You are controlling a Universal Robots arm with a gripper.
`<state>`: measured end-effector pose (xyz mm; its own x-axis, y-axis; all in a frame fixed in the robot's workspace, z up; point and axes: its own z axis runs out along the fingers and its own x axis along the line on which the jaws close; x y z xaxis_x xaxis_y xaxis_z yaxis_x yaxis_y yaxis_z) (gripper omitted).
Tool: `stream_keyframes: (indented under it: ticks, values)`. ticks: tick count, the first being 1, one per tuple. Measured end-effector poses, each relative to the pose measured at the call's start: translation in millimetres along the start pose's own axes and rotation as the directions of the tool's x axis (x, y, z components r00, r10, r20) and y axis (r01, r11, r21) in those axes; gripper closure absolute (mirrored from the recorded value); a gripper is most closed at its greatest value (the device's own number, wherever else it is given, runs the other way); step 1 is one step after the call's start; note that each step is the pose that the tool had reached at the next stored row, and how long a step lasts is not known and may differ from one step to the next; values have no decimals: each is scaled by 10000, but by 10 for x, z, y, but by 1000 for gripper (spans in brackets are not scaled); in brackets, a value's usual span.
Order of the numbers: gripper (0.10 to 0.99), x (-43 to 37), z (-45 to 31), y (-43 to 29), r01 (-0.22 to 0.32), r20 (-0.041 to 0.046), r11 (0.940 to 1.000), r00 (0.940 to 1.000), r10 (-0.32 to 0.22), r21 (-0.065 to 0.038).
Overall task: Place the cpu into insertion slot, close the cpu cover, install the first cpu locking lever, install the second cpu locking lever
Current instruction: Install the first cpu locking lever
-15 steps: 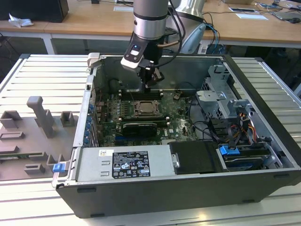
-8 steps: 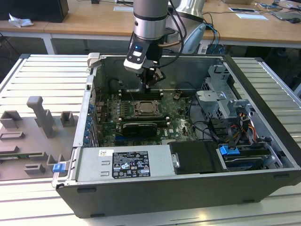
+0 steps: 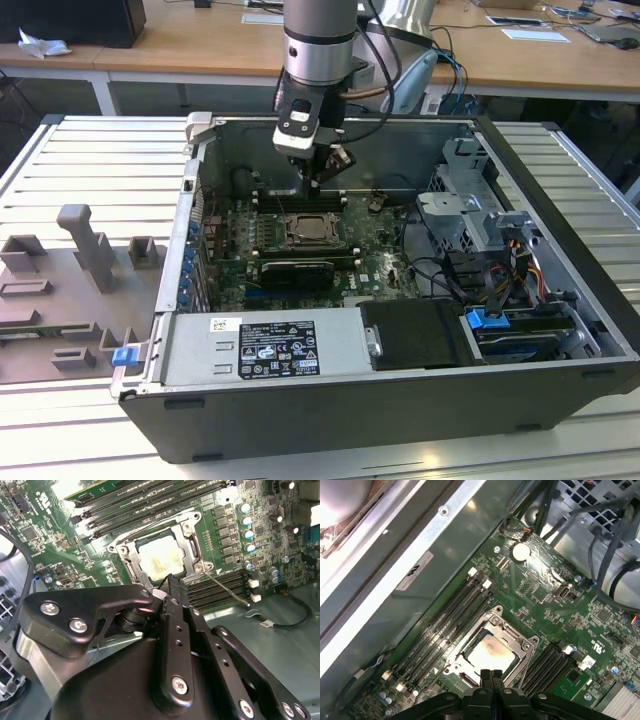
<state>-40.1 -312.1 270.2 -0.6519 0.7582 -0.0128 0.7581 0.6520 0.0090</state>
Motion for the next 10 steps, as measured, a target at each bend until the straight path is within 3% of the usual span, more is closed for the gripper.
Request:
stream_keyframes:
  ticks: [6,10]
  values:
    - [980,0,0,0,591,-5,9982,9982,-591,-8]
    - [980,0,0,0,1242,-10,9923,9923,-1242,-17]
